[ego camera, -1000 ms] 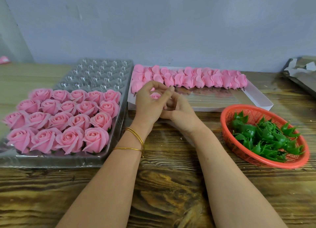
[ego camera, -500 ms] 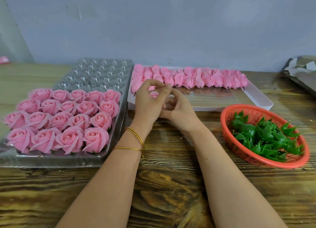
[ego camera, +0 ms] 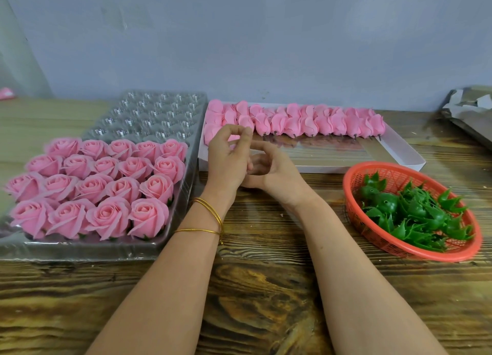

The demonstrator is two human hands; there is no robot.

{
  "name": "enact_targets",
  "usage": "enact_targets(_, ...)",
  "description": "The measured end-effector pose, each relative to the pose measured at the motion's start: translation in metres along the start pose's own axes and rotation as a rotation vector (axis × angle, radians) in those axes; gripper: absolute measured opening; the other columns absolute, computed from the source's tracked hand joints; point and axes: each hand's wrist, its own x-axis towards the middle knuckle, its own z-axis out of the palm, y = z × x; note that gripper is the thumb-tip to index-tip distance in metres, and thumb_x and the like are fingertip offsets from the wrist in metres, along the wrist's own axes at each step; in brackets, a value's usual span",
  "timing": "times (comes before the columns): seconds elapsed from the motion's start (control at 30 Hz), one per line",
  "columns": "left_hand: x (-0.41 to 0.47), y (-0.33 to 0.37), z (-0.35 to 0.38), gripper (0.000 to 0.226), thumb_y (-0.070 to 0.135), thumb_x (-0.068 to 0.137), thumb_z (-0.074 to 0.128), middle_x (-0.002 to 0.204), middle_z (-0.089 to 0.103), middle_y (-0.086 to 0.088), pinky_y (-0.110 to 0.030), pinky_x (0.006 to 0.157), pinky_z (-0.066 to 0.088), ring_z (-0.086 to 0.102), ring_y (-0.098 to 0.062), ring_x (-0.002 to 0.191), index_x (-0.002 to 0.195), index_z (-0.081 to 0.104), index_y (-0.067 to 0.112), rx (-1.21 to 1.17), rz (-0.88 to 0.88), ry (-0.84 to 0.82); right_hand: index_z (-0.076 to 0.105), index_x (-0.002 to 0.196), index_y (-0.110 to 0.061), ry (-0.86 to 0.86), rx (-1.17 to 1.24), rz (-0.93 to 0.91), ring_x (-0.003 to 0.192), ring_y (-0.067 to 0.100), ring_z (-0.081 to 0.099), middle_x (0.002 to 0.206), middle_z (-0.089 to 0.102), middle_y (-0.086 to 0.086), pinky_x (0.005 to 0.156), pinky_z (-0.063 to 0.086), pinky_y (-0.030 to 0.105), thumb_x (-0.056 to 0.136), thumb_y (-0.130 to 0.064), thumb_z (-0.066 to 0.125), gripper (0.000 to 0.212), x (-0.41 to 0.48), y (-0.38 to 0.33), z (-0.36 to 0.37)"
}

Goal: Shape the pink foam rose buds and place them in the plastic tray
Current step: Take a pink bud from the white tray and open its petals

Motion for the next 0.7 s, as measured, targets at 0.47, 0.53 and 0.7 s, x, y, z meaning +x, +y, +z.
enact_targets(0.47,-0.0018,0.0032,0.0,0.017,0.028,0.088,0.069,0.043,0.049,0.009,-0.018,0.044,0.041,0.046,-0.006,0.041,0.086,0.058,0.015,-0.07,-0.01,-0.038,0.044,0.135,0.001,-0.021,0.082,0.014,0.086,0.029,0.046,0.075,0.051,0.002,0.086,0.043,0.044,0.082,0.015,0.066,0.059,0.0011,0.0015,0.0001)
enact_targets(0.53,-0.0012,0.0034,0.0002,0.017,0.027,0.088,0.069,0.044,0.05,0.01,-0.018,0.043,0.039,0.045,-0.006,0.04,0.085,0.058,0.014,-0.079,-0.02,-0.031,0.044,0.135,0.002,-0.027,0.1,0.025,0.087,0.029,0.045,0.076,0.05,0.003,0.087,0.041,0.043,0.083,0.017,0.062,0.057,0.0009,0.0016,0.0011)
enact_targets(0.7,0.0011,0.0029,-0.001,0.018,0.026,0.092,0.064,0.042,0.047,0.01,-0.017,0.041,0.036,0.041,-0.005,0.038,0.079,0.056,0.017,-0.084,-0.025,0.028,0.048,0.133,-0.005,0.005,0.032,0.029,0.077,0.016,0.059,0.084,0.061,0.004,0.08,0.052,0.028,0.078,0.013,0.07,0.061,0.0001,-0.0014,0.0014)
